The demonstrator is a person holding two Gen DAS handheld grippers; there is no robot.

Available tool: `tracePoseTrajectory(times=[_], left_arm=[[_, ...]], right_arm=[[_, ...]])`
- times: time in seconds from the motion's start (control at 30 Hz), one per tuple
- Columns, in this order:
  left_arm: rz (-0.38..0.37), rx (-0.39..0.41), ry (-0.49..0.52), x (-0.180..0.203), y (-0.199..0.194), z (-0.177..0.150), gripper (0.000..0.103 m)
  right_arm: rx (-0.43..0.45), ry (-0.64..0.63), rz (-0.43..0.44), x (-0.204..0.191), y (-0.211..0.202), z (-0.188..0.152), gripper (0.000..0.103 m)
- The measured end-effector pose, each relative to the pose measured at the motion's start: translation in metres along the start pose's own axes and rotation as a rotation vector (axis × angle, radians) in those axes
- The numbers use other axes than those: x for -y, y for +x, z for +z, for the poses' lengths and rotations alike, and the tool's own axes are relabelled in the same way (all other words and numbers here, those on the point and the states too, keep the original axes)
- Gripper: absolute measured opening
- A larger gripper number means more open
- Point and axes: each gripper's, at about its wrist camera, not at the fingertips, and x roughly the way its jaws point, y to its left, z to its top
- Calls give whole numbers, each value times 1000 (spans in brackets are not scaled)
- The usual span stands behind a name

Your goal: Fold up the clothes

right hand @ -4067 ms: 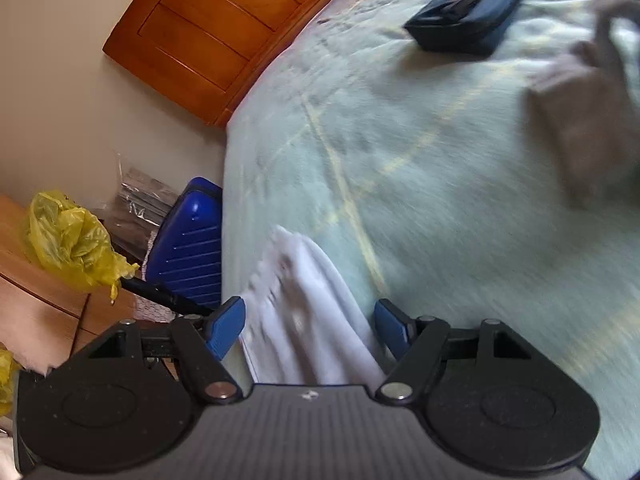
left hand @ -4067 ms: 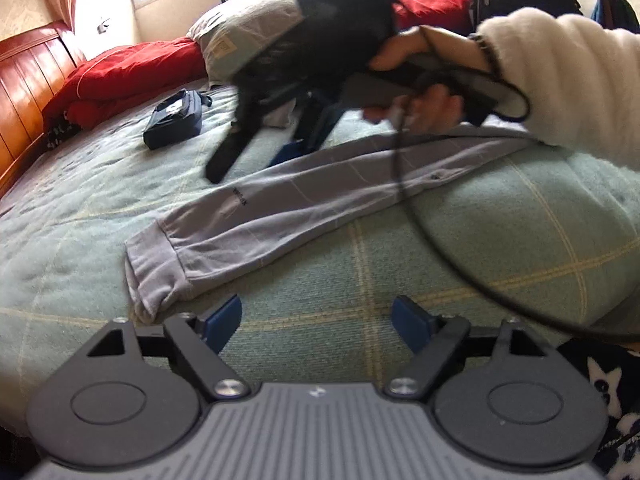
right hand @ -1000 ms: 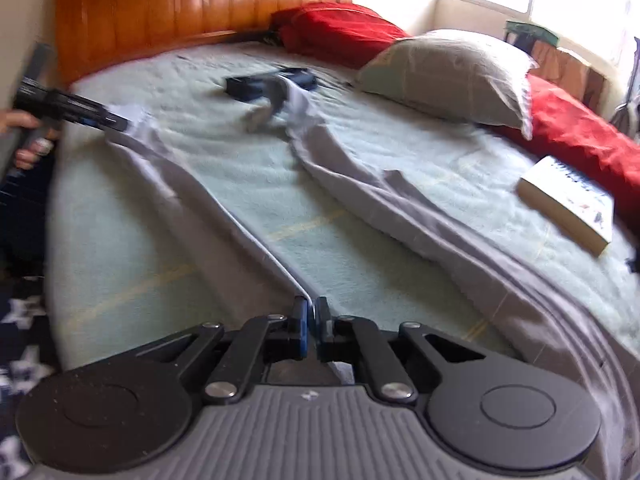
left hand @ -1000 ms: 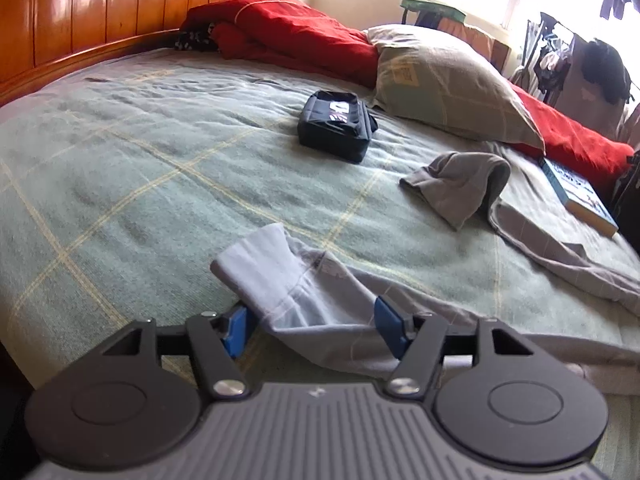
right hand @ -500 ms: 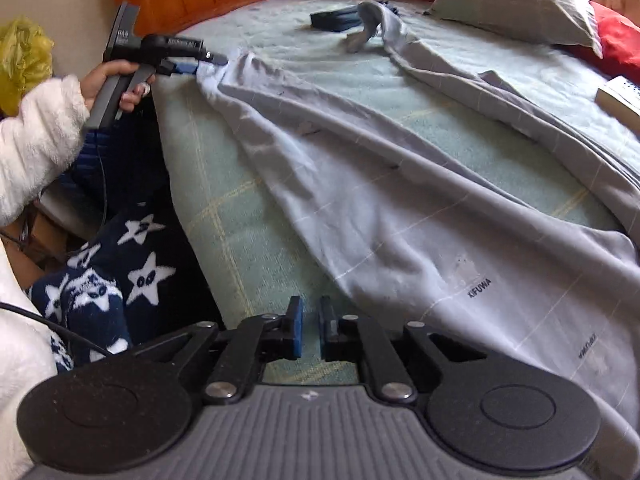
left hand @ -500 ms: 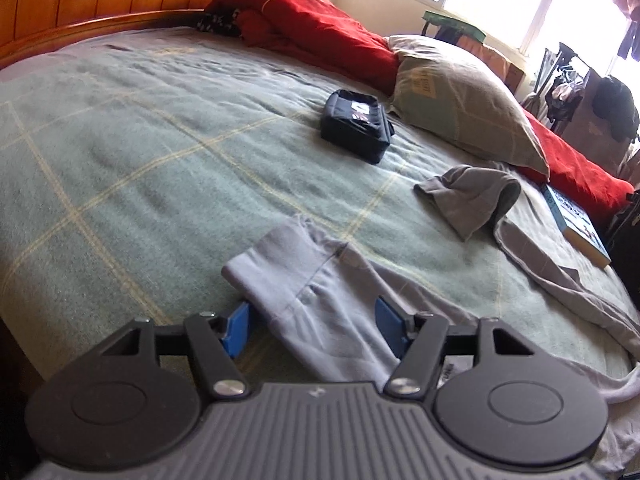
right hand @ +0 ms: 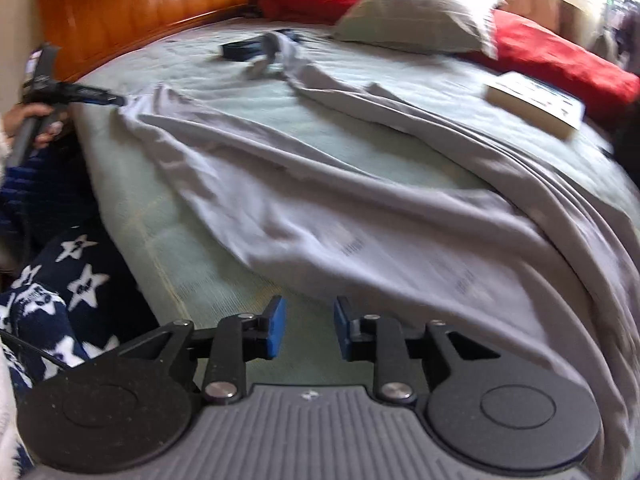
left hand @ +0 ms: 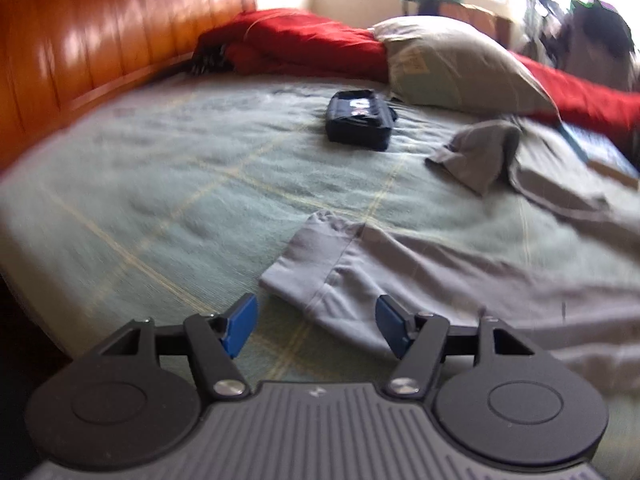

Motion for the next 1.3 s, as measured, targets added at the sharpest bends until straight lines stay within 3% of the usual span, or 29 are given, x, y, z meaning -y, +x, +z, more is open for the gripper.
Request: tracePoseTrajectory(times=[0.17,0.33,0.57,0.73,0.93,1.17,1.2,1.27,1.3], left_arm=[[47,66,204,35,-43,-9,73],[-62,121,400,95,-72,-23,78],[-218,196,668,181,-107,-44,79],[-319,247,836,250,-114,-63,81],[-433,255,906,298,-120,-76,81],[-526,225,838,321,-124,-77,81],[-535,224,828,322,-125,-78,82],[-550,221,810,324,-126,-80,82],[-558,219,801,325,-127,-81,82]], right_arm=[[22,93,-88,14,-27,-37,41],[41,199,-207,37,-44,-71,41],[-8,43,-507,40,-41,-85,42],[-81,-98,-599,40,-23,-87,44],[-111,-223,-674,41,3,-78,49],[-71,-226,-660,57,17,-64,47],[-64,-217,-656,58,18,-64,42],[-65,-216,-645,53,17,-64,17],[-72,-224,-649,49,16,-66,14]])
